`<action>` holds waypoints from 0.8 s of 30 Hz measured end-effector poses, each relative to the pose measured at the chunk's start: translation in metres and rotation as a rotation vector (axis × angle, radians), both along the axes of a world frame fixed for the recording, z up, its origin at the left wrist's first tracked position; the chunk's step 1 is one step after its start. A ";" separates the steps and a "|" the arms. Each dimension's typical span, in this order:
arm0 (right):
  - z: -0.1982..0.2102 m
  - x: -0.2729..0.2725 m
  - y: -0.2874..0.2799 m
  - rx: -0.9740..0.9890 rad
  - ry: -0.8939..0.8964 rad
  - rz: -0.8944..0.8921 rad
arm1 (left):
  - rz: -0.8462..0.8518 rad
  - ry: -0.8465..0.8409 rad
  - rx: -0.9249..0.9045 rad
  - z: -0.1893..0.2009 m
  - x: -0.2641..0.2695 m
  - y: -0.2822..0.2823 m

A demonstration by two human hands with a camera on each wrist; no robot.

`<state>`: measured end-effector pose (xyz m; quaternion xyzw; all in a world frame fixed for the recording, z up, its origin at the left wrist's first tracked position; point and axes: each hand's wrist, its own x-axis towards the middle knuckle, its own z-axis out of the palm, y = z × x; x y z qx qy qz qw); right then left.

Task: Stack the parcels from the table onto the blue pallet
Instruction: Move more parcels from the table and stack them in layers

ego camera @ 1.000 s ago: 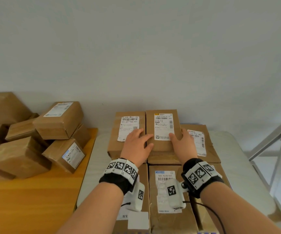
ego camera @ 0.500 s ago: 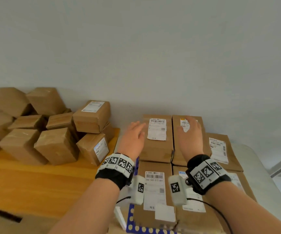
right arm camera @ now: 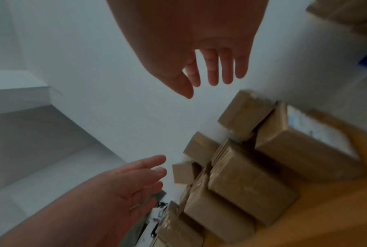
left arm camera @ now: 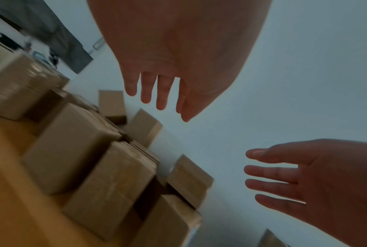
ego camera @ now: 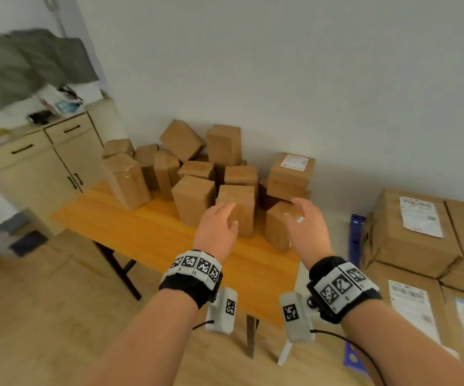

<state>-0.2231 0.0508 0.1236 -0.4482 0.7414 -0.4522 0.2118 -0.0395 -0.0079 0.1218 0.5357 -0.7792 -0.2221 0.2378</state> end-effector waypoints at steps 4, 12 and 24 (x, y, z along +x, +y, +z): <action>-0.007 0.075 -0.022 0.025 -0.049 0.088 | 0.080 -0.017 0.029 0.003 0.080 -0.007; -0.005 0.190 -0.077 0.057 -0.048 0.263 | 0.237 -0.037 0.082 0.004 0.197 -0.023; -0.028 0.286 -0.234 0.115 -0.089 0.432 | 0.425 -0.028 0.092 -0.014 0.286 -0.148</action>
